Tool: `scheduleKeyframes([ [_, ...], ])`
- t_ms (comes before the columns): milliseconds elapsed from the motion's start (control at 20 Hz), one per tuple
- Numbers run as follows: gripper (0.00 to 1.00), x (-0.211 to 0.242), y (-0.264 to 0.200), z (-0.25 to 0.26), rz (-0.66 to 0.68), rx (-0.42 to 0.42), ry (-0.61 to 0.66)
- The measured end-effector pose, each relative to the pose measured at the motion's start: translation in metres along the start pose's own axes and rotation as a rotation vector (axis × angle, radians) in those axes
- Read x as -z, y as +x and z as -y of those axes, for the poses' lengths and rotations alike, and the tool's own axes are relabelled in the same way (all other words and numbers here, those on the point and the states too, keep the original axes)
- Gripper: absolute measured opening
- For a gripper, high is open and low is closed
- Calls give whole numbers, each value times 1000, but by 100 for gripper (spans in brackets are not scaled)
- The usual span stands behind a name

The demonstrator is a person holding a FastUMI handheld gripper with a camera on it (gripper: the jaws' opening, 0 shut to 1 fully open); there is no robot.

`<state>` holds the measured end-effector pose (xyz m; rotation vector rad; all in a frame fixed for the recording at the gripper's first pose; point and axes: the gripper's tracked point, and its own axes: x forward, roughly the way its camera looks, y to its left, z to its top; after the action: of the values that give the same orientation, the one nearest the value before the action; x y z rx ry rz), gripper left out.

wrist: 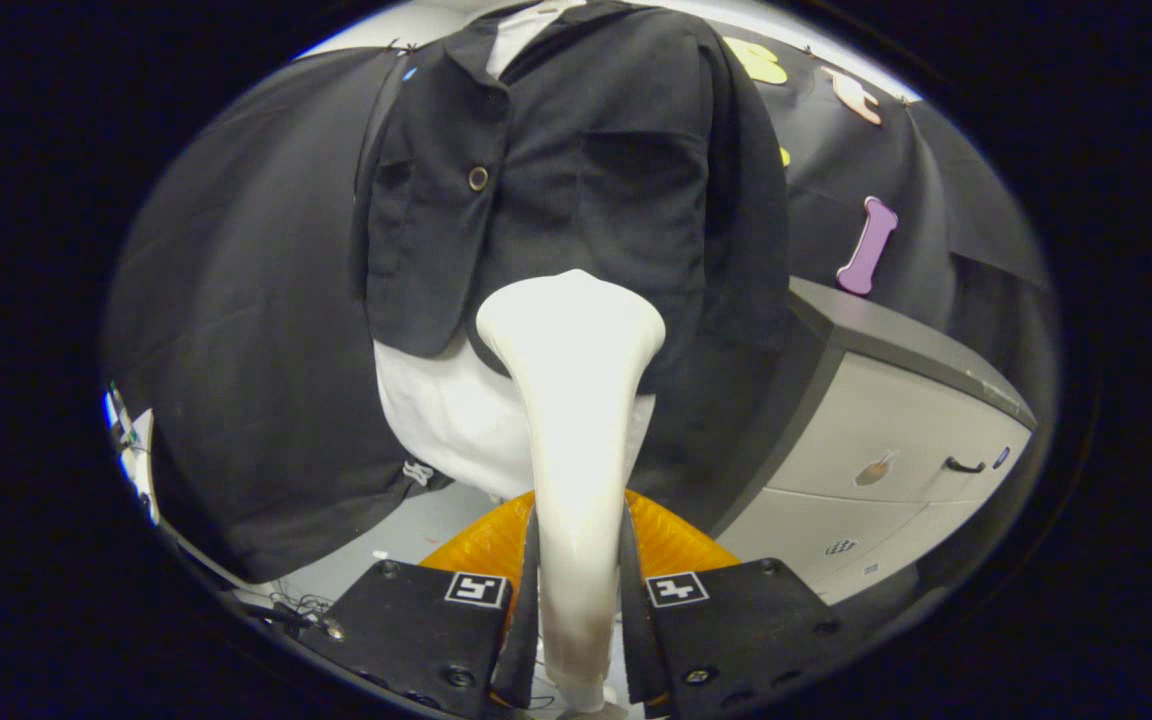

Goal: Iron the clothes twice with a garment steamer, once on the left side and once on the right side.

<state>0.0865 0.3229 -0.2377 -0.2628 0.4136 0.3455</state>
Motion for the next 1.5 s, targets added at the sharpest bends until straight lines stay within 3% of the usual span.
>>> scheduleKeyframes([
  [600,37,-250,-109,-73,625,36,14],
  [850,37,-341,-118,-122,842,-29,-19],
  [1100,37,-409,-98,-153,926,-73,-25],
  [1500,38,-469,-46,-171,962,-4,-48],
])
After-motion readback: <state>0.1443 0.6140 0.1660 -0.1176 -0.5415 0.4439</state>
